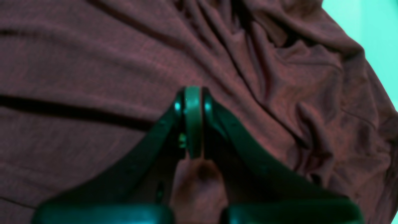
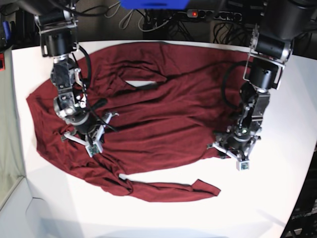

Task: Layout the t-shirt on the table in an organized manner, then fold the t-shirt properly

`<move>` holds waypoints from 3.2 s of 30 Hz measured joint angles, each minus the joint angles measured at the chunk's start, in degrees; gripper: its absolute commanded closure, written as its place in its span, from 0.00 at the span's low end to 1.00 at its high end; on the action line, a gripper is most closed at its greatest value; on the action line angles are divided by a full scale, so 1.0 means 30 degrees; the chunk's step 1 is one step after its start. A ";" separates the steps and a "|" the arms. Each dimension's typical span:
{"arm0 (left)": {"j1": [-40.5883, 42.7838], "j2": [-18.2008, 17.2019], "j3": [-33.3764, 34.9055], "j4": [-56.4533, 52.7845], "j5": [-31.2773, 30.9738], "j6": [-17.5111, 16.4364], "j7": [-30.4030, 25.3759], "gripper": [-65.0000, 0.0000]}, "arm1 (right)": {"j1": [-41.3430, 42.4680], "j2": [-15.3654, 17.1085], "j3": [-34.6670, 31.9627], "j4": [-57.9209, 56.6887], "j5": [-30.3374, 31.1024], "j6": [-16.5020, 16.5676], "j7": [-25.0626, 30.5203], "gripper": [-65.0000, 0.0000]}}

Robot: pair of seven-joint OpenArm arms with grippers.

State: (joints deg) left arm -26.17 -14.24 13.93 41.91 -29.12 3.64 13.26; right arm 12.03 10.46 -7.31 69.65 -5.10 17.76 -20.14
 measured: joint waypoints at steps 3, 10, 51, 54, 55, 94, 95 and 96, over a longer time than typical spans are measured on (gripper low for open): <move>0.0168 0.0102 0.0000 -0.0102 -0.0109 0.0022 -0.1049 1.00 | 0.0000 0.0000 0.0000 -0.0007 -0.0007 -0.0007 -0.0015 1.00; 0.0525 0.0153 0.0000 0.0168 -0.0248 0.0102 -0.2004 1.00 | 0.0000 0.0058 0.0000 -0.0007 -0.0007 -0.0007 0.0000 1.00; 1.2269 -0.0714 0.3854 1.8032 0.6783 -0.0007 -0.2936 0.99 | 0.0007 -0.0044 0.0925 0.0036 -0.0007 -0.0007 -0.0925 1.00; 1.2014 -0.1457 0.4772 1.8119 0.6790 0.0007 -0.3126 0.88 | 0.0007 -0.0066 0.0918 0.0036 0.0000 0.0000 -0.0918 1.00; 1.2058 -0.1887 0.5166 1.8141 0.6805 0.0000 -0.3075 0.81 | 0.0007 -0.0051 0.0918 0.0036 -0.0007 -0.0007 -0.0933 1.00; 1.3449 0.1479 -0.0772 1.4797 0.6703 0.0066 -0.3140 0.61 | 0.0000 -0.0066 0.0903 -0.0022 0.0138 0.0000 -0.0852 1.00; 1.3420 0.1472 -0.0772 1.4761 0.6703 0.0073 -0.3147 0.61 | 0.0000 -0.0066 0.0903 -0.0022 0.0138 0.0000 -0.0860 1.00; 1.3442 0.1472 -0.0772 1.4761 0.6703 0.0073 -0.3198 0.61 | 0.0000 -0.0058 0.0903 -0.0022 0.0138 0.0000 -0.0860 1.00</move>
State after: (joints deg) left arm 14.15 -9.82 11.62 86.19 -9.02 3.86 3.66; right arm 12.03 10.28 -4.60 69.58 -4.69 17.76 -22.72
